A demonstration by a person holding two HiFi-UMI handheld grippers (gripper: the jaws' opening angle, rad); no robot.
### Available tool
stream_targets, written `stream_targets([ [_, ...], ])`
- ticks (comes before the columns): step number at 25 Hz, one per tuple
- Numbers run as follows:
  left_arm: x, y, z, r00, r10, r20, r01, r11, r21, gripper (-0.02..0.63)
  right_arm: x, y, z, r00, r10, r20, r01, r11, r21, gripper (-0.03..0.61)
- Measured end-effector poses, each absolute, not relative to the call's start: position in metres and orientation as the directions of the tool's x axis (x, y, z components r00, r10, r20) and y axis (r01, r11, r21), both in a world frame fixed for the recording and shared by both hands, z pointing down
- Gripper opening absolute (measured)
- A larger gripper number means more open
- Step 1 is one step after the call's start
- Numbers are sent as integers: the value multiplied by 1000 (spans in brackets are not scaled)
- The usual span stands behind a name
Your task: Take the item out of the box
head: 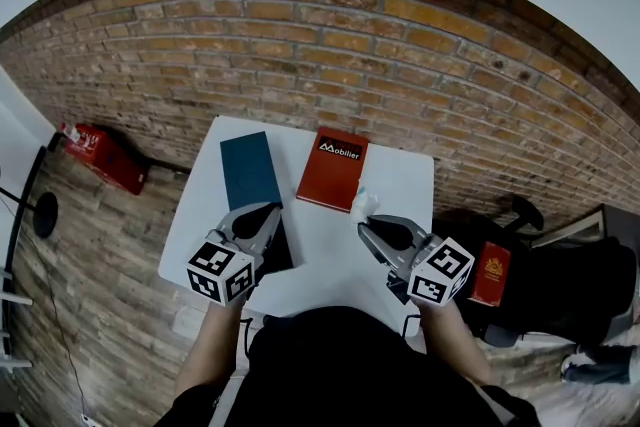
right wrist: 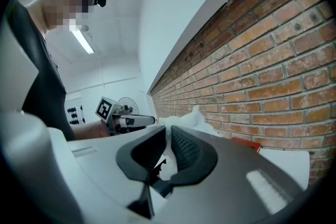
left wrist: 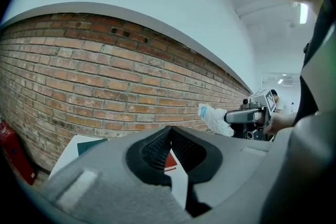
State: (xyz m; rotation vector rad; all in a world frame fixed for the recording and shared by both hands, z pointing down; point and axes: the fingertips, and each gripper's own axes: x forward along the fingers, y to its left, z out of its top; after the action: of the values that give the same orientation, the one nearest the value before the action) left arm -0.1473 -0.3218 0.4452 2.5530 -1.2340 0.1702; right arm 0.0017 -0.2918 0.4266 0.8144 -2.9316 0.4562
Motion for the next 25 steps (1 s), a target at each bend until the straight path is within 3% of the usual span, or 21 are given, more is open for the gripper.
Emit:
stream_targets([
  [25,-145,-304,448,622,-747,234,-782,-578,233,6,10,-282,433,-840,-516,168,-543,809,-224,26],
])
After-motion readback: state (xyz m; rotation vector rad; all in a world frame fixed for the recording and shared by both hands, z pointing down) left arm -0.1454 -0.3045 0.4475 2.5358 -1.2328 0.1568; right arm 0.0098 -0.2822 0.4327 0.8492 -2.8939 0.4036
